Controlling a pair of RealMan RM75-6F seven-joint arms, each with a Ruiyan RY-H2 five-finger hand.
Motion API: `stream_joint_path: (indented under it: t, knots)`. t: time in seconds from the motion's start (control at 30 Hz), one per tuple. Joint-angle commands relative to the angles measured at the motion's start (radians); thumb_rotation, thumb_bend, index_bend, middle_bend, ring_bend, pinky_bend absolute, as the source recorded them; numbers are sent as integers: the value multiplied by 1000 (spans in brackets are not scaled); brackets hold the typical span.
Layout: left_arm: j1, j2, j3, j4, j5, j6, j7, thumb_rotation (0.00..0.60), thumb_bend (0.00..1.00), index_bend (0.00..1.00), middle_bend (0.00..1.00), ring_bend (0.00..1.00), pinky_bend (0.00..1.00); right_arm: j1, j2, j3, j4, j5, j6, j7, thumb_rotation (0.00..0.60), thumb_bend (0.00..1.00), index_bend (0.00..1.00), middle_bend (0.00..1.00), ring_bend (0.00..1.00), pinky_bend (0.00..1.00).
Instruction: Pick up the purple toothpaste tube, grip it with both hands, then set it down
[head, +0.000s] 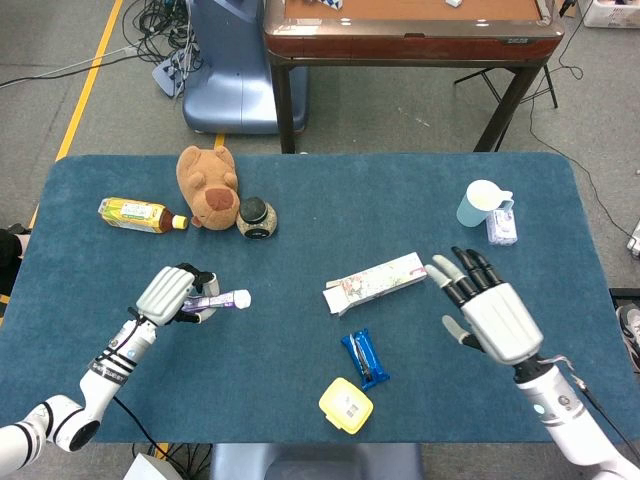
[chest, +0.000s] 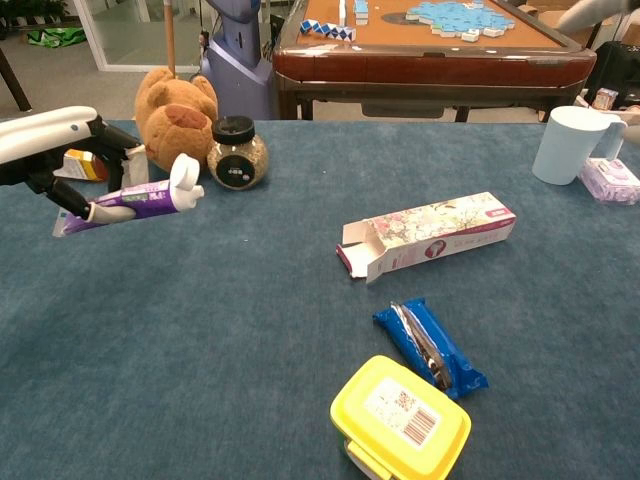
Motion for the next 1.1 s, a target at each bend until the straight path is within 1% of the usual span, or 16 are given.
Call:
stream_joint_path:
  t: [0.03,0.27,0.43,0.73,0.93,1.1]
  knots:
    - [-17,12,-7,-23,2,-13,-8,600,403,549,653,536,348,56,-61,4,0,-21,-63,-42,600,414,222,137,4,81]
    - [-49,24,-13,-65,-4,-47,-5,600,404,549,653,544,348,144,-171,17,32,-16,-151,-101,599,436,258,112,0,20]
    - [-67,23,-20,-82,-25,-76,2,600,403,549,653,544,348,203,-249,29,70,-17,-189,-125,554,442,264,100,0,0]
    - [-90,10,-28,-94,-59,-111,19,600,403,548,652,544,348,291,-383,41,164,-35,-213,-133,544,443,264,97,0,0]
    - [-97,11,-34,-103,-72,-118,22,600,403,547,652,544,348,329,-435,45,205,-28,-228,-139,546,443,263,92,0,0]
    - [-102,13,-40,-115,-82,-119,20,600,403,547,652,544,348,363,-498,48,262,-24,-235,-160,545,443,263,82,0,0]
